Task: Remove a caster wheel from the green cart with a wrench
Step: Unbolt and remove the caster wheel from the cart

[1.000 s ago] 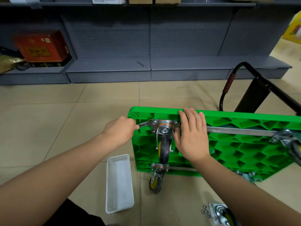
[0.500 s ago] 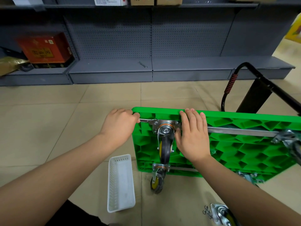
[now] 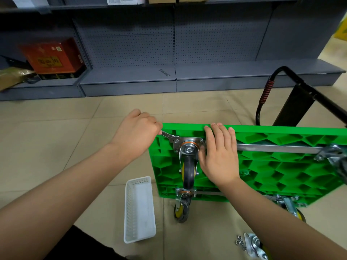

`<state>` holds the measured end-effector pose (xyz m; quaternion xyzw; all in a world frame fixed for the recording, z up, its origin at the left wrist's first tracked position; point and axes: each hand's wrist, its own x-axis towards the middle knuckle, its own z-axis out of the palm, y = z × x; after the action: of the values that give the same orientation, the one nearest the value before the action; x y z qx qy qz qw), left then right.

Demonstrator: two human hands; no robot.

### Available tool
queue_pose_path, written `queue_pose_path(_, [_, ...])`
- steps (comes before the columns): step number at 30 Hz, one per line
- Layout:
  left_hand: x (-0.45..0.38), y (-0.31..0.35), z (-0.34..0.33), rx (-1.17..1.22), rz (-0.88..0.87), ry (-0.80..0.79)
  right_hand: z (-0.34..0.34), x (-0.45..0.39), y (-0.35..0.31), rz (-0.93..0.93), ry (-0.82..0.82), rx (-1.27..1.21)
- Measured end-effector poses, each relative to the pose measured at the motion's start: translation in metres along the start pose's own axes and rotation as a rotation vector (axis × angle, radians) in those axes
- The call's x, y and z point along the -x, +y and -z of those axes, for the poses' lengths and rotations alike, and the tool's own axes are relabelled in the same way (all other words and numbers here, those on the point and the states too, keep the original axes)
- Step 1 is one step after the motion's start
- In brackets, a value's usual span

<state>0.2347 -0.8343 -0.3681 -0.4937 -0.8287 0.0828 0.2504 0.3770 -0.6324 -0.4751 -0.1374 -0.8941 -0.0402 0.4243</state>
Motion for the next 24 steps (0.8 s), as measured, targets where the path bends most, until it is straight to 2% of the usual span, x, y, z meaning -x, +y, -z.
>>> queue_pose_path(6, [0.000,-0.005,0.000,0.027,-0.005,0.014,0.001,0.000,0.002,0.005,0.000,-0.003])
queue_pose_path(9, [0.010,-0.015,-0.002,0.096,0.073,0.017,0.002,0.000,0.002,0.005,-0.004,-0.002])
queue_pose_path(16, [0.040,0.003,-0.028,0.691,0.353,-0.173,0.000,0.000,-0.001,-0.015,0.004,-0.006])
queue_pose_path(24, [0.049,0.039,-0.061,0.881,0.545,-0.299,0.002,-0.001,0.000,-0.006,-0.002,-0.010])
